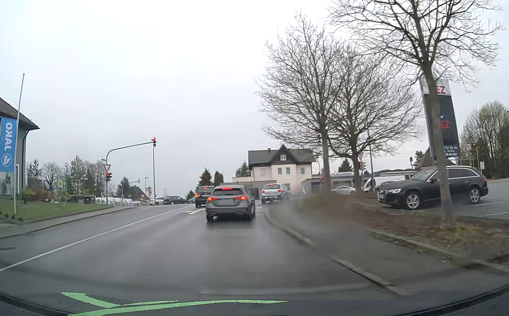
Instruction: Follow the waypoints while adhering to traffic rules and regulations
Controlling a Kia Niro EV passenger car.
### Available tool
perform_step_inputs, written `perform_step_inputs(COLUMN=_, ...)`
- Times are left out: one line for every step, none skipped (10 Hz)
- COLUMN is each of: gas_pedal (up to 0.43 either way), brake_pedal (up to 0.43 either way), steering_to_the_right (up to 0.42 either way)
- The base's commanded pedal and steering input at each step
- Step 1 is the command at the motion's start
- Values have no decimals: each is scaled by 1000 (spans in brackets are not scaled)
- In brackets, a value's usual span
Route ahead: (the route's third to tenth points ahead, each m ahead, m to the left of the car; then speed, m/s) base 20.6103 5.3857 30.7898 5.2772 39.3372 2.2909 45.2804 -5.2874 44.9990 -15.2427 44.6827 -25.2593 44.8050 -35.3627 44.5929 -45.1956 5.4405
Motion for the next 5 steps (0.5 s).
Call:
perform_step_inputs(gas_pedal=150, brake_pedal=0, steering_to_the_right=-119)
perform_step_inputs(gas_pedal=118, brake_pedal=0, steering_to_the_right=-103)
perform_step_inputs(gas_pedal=118, brake_pedal=0, steering_to_the_right=-90)
perform_step_inputs(gas_pedal=79, brake_pedal=0, steering_to_the_right=-82)
perform_step_inputs(gas_pedal=79, brake_pedal=0, steering_to_the_right=-67)
